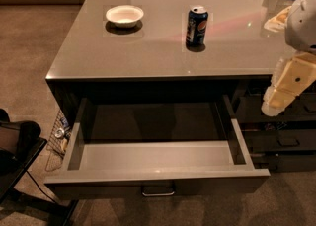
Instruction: Place pepsi can into top drawer
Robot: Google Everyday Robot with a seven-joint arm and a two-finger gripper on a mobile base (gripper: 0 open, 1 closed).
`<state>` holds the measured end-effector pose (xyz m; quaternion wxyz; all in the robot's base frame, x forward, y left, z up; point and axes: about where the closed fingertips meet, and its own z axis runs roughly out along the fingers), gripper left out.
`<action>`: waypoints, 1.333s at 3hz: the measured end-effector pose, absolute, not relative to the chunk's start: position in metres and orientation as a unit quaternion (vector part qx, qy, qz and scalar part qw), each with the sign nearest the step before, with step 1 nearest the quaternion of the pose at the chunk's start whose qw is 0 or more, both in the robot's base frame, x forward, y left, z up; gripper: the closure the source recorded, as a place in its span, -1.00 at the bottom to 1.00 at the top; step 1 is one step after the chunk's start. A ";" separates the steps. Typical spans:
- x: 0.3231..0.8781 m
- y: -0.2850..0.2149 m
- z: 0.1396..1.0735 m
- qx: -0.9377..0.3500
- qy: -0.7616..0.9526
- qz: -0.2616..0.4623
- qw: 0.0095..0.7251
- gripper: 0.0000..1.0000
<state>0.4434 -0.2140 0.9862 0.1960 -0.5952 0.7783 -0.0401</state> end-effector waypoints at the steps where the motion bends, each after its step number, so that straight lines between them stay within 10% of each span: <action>1: 0.470 -0.245 0.984 -0.573 0.776 -0.015 0.263 -1.00; 4: 0.575 -0.213 1.008 -0.469 0.657 0.166 0.567 -1.00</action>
Offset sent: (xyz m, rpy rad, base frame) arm 0.1291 -0.0525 0.0270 0.9358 -0.3716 0.1209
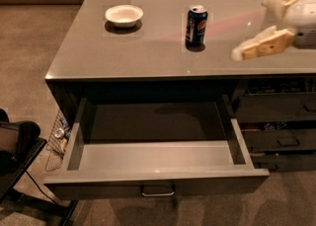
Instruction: Place pepsi can into top drawer
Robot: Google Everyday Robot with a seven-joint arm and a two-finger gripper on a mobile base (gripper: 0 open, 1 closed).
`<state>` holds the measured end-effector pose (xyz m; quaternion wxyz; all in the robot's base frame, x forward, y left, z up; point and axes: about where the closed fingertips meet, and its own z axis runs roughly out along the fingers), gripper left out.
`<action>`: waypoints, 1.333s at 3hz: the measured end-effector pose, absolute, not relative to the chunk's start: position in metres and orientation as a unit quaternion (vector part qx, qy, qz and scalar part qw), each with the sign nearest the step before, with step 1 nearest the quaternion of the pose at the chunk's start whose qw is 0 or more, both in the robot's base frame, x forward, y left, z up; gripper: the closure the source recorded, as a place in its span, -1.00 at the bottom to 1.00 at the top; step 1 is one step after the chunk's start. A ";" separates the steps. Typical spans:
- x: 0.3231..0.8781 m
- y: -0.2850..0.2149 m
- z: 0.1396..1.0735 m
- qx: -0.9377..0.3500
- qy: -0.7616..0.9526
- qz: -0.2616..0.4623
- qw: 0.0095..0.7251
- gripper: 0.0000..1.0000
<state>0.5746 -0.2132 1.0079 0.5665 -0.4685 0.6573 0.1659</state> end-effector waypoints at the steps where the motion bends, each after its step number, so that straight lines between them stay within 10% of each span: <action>1: 0.571 -0.196 1.008 -0.412 0.676 0.168 0.587 -1.00; 4: 0.629 -0.173 0.960 -0.339 0.689 0.164 0.619 -1.00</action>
Offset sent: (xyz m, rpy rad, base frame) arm -0.0042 0.0195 -0.0002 0.0795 0.0165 -0.1081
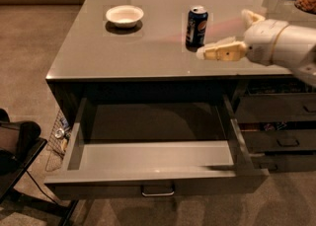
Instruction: Place pepsi can into top drawer
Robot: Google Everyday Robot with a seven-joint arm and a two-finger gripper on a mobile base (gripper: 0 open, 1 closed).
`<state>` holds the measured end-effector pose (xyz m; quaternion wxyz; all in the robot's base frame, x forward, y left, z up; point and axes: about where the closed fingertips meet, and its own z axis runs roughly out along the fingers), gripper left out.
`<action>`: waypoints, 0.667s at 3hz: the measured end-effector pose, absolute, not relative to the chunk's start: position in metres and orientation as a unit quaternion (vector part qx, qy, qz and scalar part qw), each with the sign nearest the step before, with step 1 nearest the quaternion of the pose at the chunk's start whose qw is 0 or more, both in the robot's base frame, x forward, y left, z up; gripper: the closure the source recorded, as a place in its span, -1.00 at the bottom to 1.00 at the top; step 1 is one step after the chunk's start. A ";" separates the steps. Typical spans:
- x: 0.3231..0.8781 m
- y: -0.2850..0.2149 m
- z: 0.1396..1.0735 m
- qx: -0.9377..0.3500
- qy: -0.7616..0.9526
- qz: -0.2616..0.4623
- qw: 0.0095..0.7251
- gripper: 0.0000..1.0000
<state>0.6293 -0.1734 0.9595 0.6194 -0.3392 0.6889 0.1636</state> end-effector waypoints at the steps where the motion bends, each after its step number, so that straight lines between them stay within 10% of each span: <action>1: 0.680 -0.175 0.947 -0.316 0.680 0.159 0.642 -1.00; 2: 0.726 -0.181 0.939 -0.300 0.677 0.158 0.653 -1.00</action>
Offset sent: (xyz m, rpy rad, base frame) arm 0.1548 -0.0256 -0.0286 0.0976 -0.0689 -0.1074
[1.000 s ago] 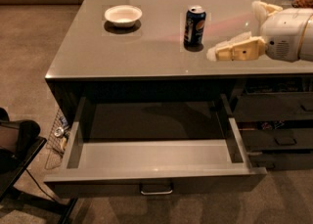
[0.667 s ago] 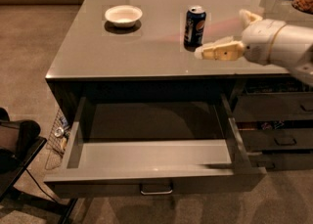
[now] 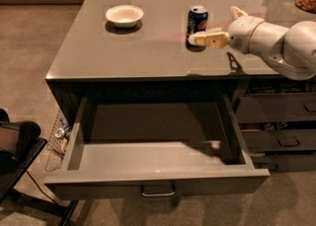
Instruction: Place pepsi can into top drawer
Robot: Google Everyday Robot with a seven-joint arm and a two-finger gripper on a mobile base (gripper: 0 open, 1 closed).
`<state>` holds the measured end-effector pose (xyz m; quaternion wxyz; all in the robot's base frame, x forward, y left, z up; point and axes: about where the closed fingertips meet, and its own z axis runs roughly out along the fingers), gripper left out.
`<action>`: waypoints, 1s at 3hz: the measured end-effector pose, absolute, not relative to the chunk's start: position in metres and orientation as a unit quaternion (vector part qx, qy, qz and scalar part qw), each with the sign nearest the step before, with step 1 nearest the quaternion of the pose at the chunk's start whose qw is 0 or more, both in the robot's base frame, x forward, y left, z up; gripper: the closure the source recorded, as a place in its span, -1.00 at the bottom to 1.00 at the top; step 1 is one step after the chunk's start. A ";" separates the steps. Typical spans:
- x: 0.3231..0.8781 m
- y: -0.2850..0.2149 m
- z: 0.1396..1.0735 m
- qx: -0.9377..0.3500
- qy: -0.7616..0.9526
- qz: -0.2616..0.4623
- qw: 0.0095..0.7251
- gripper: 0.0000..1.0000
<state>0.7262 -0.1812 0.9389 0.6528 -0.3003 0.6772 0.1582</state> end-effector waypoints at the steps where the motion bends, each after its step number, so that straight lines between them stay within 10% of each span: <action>1: 0.763 -0.176 0.931 -0.288 0.678 0.171 0.654 -1.00; 3: 0.818 -0.137 0.916 -0.266 0.684 0.218 0.644 -0.68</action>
Offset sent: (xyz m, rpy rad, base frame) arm 0.1036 0.0447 -0.0259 0.1641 0.0909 0.0283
